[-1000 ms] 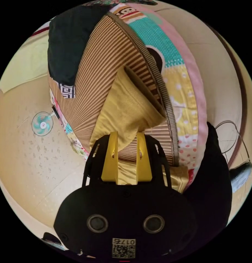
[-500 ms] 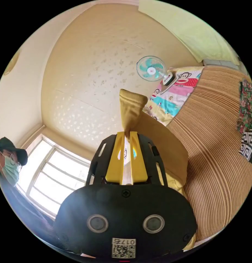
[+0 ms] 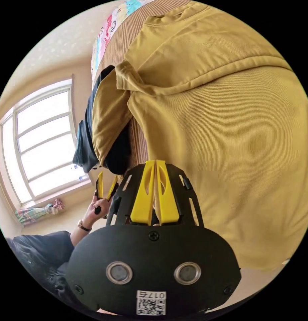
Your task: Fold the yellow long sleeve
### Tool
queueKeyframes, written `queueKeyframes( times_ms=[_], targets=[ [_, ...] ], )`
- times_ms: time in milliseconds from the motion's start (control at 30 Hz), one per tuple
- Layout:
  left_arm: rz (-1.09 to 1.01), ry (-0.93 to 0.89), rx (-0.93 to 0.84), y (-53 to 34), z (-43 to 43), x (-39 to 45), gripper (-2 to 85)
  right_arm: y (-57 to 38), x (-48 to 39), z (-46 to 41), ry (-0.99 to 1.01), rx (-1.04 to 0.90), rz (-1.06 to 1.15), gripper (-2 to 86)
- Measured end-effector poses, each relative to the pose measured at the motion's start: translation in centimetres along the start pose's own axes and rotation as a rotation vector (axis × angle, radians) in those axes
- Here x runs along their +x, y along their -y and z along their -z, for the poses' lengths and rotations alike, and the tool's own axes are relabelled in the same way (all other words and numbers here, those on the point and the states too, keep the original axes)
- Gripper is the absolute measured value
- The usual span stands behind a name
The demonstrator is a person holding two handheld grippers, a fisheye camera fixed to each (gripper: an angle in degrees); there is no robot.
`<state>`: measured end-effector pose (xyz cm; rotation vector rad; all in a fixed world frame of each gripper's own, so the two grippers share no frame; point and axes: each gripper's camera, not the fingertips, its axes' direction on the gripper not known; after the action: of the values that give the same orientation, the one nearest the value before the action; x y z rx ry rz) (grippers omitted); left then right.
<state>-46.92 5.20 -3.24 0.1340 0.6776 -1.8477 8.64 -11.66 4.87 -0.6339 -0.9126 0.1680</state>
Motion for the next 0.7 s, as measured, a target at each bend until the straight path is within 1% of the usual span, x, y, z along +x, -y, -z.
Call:
queueKeyframes(
  times_ms=[67,133,200,233,300,333,367,400,433,467,500,533,567,600,633,667,700],
  targets=[
    [0.007,-0.03,0.028,1.2,0.9,-0.4,11.6,-2.0,1.5,0.6,-0.059,-0.055,0.004,0.5],
    [0.005,-0.072,0.048,2.3,1.5,-0.5,8.0,-2.8,3.0,1.8,-0.08,-0.063,-0.012,0.5],
    [0.006,-0.115,0.055,3.3,2.3,0.3,1.9,-3.3,4.6,3.3,-0.1,-0.048,-0.037,0.6],
    [-0.02,-0.137,0.061,3.4,2.6,0.9,0.4,-3.6,5.4,4.5,-0.1,-0.025,-0.045,0.6],
    [-0.18,-0.224,0.042,3.5,3.6,5.3,-0.4,-4.0,6.3,6.1,-0.094,0.018,-0.055,0.6],
    [-0.232,-0.234,0.028,3.4,3.9,6.8,-0.5,-4.3,6.7,7.1,-0.082,0.05,-0.059,0.5],
    [-0.325,-0.237,-0.009,3.1,4.2,9.5,-0.4,-4.7,7.1,7.9,-0.062,0.081,-0.064,0.5],
    [-0.381,-0.201,-0.045,2.7,4.4,11.6,-0.3,-4.9,7.4,8.2,-0.051,0.096,-0.07,0.5],
    [-0.394,-0.164,-0.061,2.5,4.3,12.2,0.0,-5.4,7.8,8.6,-0.027,0.121,-0.086,0.5],
    [-0.401,-0.066,-0.096,2.4,4.0,12.9,0.6,-6.0,8.3,8.8,-0.002,0.138,-0.098,0.5],
    [-0.379,0.035,-0.125,2.6,3.3,12.3,3.5,-6.3,8.5,8.8,0.009,0.142,-0.103,0.5],
    [-0.348,0.082,-0.134,2.8,3.0,11.6,5.0,-6.9,8.9,8.6,0.023,0.142,-0.113,0.5],
    [-0.244,0.159,-0.139,3.2,2.5,9.3,9.3,-7.5,9.2,8.4,0.031,0.136,-0.122,0.5],
    [-0.13,0.193,-0.106,3.4,2.5,6.4,12.1,-7.9,9.4,8.3,0.034,0.134,-0.126,0.4],
    [-0.077,0.191,-0.085,3.4,2.5,4.9,12.6,-8.7,9.7,8.3,0.042,0.133,-0.132,0.4],
    [0.029,0.158,-0.042,3.4,2.6,1.8,13.3,-9.6,10.1,8.4,0.053,0.132,-0.136,0.4],
    [0.109,0.077,0.007,3.3,2.6,-1.0,13.4,-10.0,10.4,8.4,0.057,0.131,-0.14,0.4]
  ],
)
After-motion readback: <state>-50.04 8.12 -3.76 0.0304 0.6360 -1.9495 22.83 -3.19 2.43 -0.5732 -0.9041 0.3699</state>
